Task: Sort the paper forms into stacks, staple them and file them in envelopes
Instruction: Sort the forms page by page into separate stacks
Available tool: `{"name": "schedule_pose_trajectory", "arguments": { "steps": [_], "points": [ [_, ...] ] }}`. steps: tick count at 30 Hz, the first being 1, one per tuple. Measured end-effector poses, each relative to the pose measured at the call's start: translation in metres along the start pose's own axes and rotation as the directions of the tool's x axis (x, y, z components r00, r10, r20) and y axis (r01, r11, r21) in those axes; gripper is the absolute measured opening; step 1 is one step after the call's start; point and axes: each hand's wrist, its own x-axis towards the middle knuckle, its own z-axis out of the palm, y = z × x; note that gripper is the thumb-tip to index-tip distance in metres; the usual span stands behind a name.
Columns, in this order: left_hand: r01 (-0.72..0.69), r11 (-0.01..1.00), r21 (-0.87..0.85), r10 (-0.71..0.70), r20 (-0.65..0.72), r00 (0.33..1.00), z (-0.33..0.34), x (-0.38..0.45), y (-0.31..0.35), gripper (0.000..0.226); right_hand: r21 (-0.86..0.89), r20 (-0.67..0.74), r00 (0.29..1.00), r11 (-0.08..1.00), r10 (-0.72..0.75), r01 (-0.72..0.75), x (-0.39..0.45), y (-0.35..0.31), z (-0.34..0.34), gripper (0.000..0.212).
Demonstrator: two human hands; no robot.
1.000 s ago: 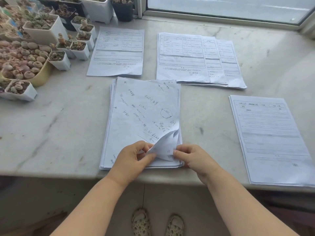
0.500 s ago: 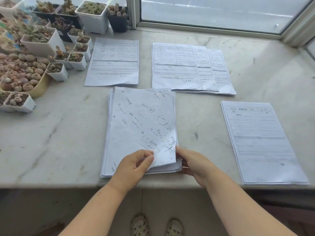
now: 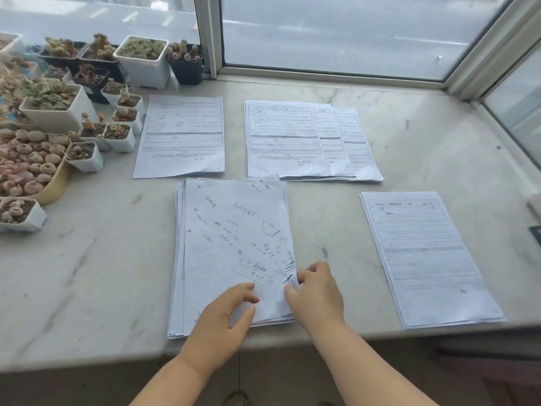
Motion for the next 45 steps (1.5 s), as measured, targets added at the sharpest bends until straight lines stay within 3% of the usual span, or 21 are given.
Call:
{"name": "schedule_pose_trajectory", "arguments": {
  "steps": [2,6,10,14,16,18,21,26,28,30,31,33,35,37,42,45],
  "points": [
    [-0.055,0.998,0.031,0.058,-0.095,0.994,-0.003,-0.002,0.005,0.016,0.021,-0.034,0.999,0.999,-0.041,0.041,-0.001,0.001,-0.003,0.023],
    [-0.136,0.983,0.123,0.166,-0.278,0.946,-0.007,-0.001,0.018,0.023,0.223,-0.044,0.998,0.973,-0.045,0.053,0.011,0.022,-0.022,0.026],
    [-0.111,0.98,0.165,0.162,-0.341,0.926,0.0,0.003,0.029,0.022,0.661,0.045,0.996,0.746,0.074,-0.085,0.018,0.068,-0.064,0.019],
    [-0.059,0.98,0.192,0.123,-0.343,0.931,0.018,0.008,0.03,0.024,0.802,0.05,0.989,0.584,0.139,-0.123,0.013,0.135,-0.107,0.006],
    [-0.033,0.976,0.216,0.104,-0.328,0.939,0.028,0.01,0.026,0.024,0.81,0.023,0.979,0.57,0.205,-0.139,0.013,0.166,-0.118,0.018],
    [-0.016,0.97,0.241,0.094,-0.315,0.944,0.035,0.01,0.023,0.021,0.773,-0.009,0.971,0.617,0.238,-0.144,0.015,0.19,-0.118,0.021],
    [-0.003,0.966,0.258,0.084,-0.303,0.949,0.044,0.007,0.023,0.033,0.652,-0.044,0.971,0.743,0.236,-0.151,0.018,0.205,-0.108,0.018],
    [0.009,0.959,0.282,0.069,-0.266,0.962,0.047,0.005,0.022,0.041,0.259,-0.135,0.962,0.945,0.238,-0.197,0.017,0.204,-0.105,0.002],
    [0.0,0.957,0.292,0.076,-0.249,0.965,0.046,0.005,0.02,0.042,-0.079,-0.267,0.946,0.974,0.185,-0.213,0.005,0.198,-0.106,0.028],
    [-0.027,0.952,0.306,0.103,-0.238,0.966,0.042,0.005,0.019,0.04,-0.125,-0.362,0.931,0.988,0.039,-0.09,-0.005,0.184,-0.103,0.035],
    [-0.048,0.946,0.321,0.126,-0.227,0.966,0.04,0.005,0.017,0.032,-0.072,-0.338,0.941,0.997,-0.025,0.001,-0.01,0.171,-0.099,0.026],
    [-0.057,0.936,0.348,0.127,-0.18,0.976,0.037,0.003,0.013,0.023,0.117,-0.147,0.985,0.987,-0.089,0.107,-0.015,0.14,-0.085,0.003],
    [-0.073,0.926,0.37,0.128,-0.127,0.983,0.035,0.001,0.006,0.033,0.281,0.056,0.989,0.953,-0.138,0.117,-0.014,0.109,-0.066,0.011],
    [-0.107,0.917,0.385,0.152,-0.087,0.985,0.036,0.003,0.005,0.038,0.386,0.179,0.975,0.921,-0.129,0.051,-0.007,0.084,-0.047,0.003],
    [-0.058,0.964,0.261,0.096,-0.136,0.986,0.036,0.01,0.001,0.034,0.529,0.406,0.906,0.839,-0.12,-0.125,0.011,0.055,-0.02,0.049],
    [-0.075,0.961,0.264,0.112,-0.128,0.985,0.038,0.008,-0.003,0.031,0.61,0.441,0.866,0.786,-0.237,-0.096,0.015,0.052,-0.012,0.065]
  ]
}}
